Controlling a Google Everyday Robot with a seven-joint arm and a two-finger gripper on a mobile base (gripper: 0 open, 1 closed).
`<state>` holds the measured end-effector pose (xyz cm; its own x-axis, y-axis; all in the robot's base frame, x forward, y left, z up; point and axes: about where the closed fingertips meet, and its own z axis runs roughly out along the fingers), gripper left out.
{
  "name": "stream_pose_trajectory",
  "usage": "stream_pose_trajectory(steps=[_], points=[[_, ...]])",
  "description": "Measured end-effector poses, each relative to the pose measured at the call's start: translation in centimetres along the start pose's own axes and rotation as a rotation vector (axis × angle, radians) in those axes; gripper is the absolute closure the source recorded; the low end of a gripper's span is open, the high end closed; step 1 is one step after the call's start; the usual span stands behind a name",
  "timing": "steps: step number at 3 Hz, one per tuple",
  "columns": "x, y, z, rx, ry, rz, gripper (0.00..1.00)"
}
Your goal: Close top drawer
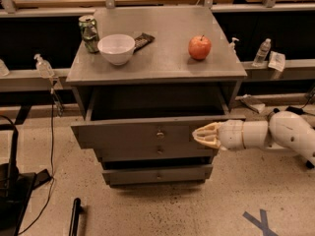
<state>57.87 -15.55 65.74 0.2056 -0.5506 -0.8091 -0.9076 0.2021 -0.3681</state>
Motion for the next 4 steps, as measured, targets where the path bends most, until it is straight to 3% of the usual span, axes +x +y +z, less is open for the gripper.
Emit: stream_pose_trajectory(steps=[1,2,4], points=[[1.4,-1.3,3.4,-0.101,-0.044,-0.020,1.00],[1.8,-2.0,4.6,-0.129,-0.044,-0.023,1.00],[3.3,-4.5,8.6,-0.109,0.030,0.080,1.00]])
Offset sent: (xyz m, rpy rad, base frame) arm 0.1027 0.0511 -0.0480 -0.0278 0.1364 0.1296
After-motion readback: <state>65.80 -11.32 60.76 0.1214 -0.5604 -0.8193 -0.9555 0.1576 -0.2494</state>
